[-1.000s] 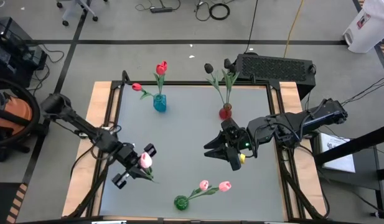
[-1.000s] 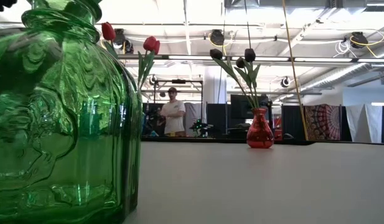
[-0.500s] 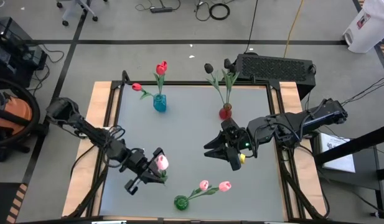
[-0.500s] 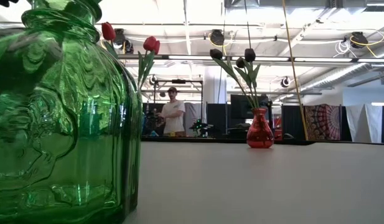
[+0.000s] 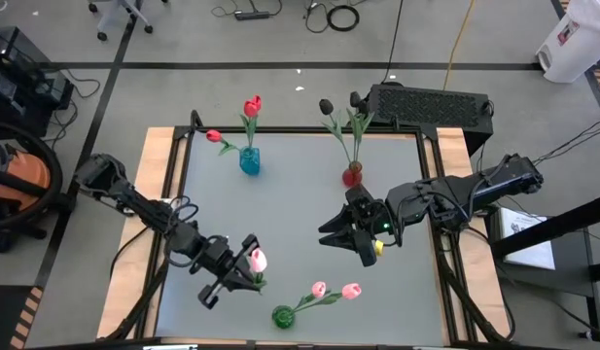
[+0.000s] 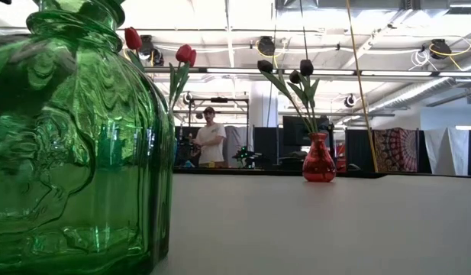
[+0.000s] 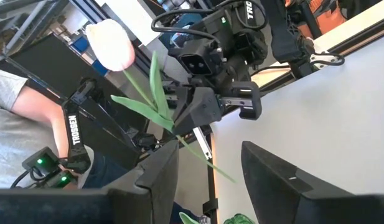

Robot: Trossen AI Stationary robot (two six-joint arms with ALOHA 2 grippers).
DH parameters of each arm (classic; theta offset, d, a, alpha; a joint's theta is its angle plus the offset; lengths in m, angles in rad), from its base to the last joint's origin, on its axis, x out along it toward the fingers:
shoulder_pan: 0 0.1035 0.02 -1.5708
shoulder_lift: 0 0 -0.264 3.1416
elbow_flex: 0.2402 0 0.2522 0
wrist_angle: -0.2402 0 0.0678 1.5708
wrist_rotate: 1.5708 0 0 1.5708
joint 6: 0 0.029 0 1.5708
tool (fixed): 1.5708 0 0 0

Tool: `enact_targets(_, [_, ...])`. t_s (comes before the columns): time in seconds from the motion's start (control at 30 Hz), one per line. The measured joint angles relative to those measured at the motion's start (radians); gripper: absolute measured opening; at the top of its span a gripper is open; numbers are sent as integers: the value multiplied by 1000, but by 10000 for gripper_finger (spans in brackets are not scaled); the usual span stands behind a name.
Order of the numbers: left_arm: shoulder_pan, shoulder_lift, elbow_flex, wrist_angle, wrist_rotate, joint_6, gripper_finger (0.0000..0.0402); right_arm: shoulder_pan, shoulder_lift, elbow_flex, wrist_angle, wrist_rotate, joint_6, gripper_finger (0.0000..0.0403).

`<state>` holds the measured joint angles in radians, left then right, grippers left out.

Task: Sort flowers into vase by color
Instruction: Put the pink tulip into the green vase

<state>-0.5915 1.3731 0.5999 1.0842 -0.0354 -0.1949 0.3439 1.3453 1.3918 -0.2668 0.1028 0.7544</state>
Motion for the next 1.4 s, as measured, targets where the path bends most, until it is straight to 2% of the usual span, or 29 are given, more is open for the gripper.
enact_targets(0.27, [-21, 7, 28, -1, 41, -2, 13, 0, 0, 0, 0, 0, 0, 167])
enact_targets(0.67, [-31, 163, 161, 30, 96, -8, 13, 0, 0, 0, 0, 0, 0, 167])
enact_targets(0.9, [-31, 252, 161, 161, 101, -59, 13, 0, 0, 0, 0, 0, 0, 167])
enact_targets(1.4, [-24, 314, 160, 125, 117, -15, 13, 0, 0, 0, 0, 0, 0, 167])
